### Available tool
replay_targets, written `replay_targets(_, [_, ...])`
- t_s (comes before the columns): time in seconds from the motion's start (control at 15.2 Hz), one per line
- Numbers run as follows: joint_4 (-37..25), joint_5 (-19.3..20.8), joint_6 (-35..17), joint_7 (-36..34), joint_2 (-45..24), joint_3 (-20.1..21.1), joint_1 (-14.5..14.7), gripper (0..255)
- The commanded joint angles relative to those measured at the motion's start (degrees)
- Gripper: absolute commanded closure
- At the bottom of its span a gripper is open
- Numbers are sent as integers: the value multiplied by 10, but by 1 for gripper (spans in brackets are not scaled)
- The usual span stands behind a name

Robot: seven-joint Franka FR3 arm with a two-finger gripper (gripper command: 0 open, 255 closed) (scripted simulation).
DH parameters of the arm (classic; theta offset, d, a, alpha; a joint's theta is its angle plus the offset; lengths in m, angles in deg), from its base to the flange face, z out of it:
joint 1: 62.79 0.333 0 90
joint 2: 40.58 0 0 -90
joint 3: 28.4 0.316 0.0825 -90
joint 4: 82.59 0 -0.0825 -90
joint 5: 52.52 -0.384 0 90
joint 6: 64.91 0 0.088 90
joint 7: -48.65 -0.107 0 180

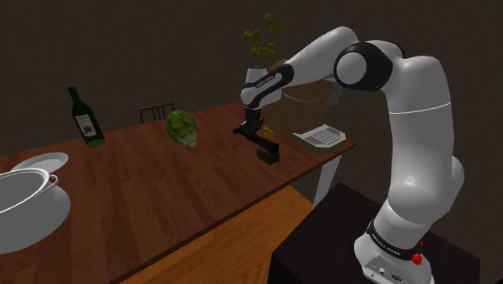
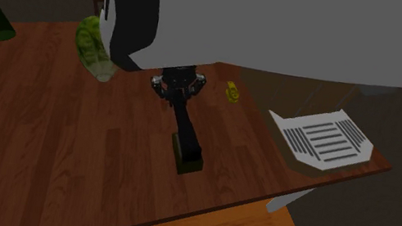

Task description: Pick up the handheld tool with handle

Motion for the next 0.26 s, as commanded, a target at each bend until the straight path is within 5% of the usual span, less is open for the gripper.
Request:
replay_targets(0.0, [-2,0,12,0,10,0,0,255])
replay_targets(0.2, [-5,0,19,0,15,0,-1,255])
